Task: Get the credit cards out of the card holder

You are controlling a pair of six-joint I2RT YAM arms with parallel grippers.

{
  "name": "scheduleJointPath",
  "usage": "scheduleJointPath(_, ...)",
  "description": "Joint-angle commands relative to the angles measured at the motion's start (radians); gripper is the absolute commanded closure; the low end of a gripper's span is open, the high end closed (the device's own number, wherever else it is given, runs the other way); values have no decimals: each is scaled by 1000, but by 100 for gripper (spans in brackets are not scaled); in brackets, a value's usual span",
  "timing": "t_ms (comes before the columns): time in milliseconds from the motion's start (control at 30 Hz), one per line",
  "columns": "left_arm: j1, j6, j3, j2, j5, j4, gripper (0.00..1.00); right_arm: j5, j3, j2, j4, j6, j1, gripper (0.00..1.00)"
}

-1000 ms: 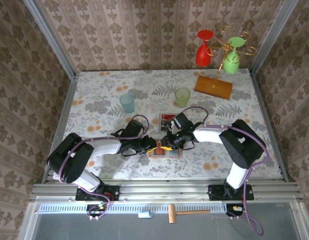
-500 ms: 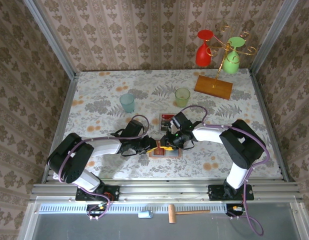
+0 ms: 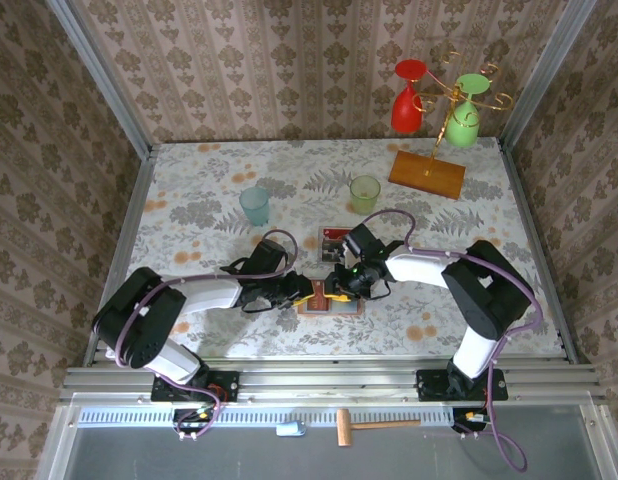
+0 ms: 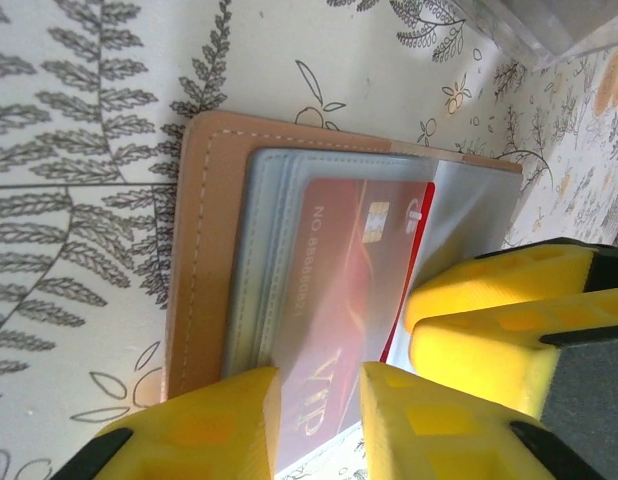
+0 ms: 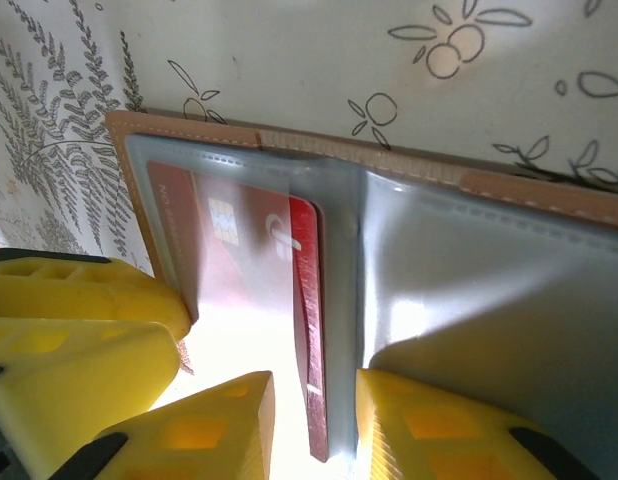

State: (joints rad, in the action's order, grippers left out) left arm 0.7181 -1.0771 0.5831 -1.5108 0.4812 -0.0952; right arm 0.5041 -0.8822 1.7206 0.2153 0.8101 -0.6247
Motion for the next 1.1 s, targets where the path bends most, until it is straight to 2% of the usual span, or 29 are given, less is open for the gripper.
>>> scheduleJointPath(0, -9, 17, 12, 39, -25, 62, 68, -26, -13, -43, 40, -7, -2, 74)
scheduleJointPath(200, -16, 35, 12, 36, -36, 83, 71, 10, -5, -41, -16, 22, -3, 76)
scheduleJointPath(367, -18, 29, -2, 14, -29, 62, 73, 41, -3, -10, -65, 44, -3, 75)
scheduleJointPath(433, -19, 29, -8, 6, -25, 54, 79, 49, 0, -1, -81, 50, -3, 75)
scheduleJointPath(533, -20, 26, -17, 3, -21, 46, 83, 56, 1, 15, -92, 53, -3, 75)
scheduleJointPath(800, -25, 24, -32, 10, -24, 52, 84, 53, 11, 48, -91, 51, -3, 75)
scheduleJointPath(1067, -26, 24, -39, 9, -24, 63, 84, -22, -8, 27, 22, -6, -4, 72)
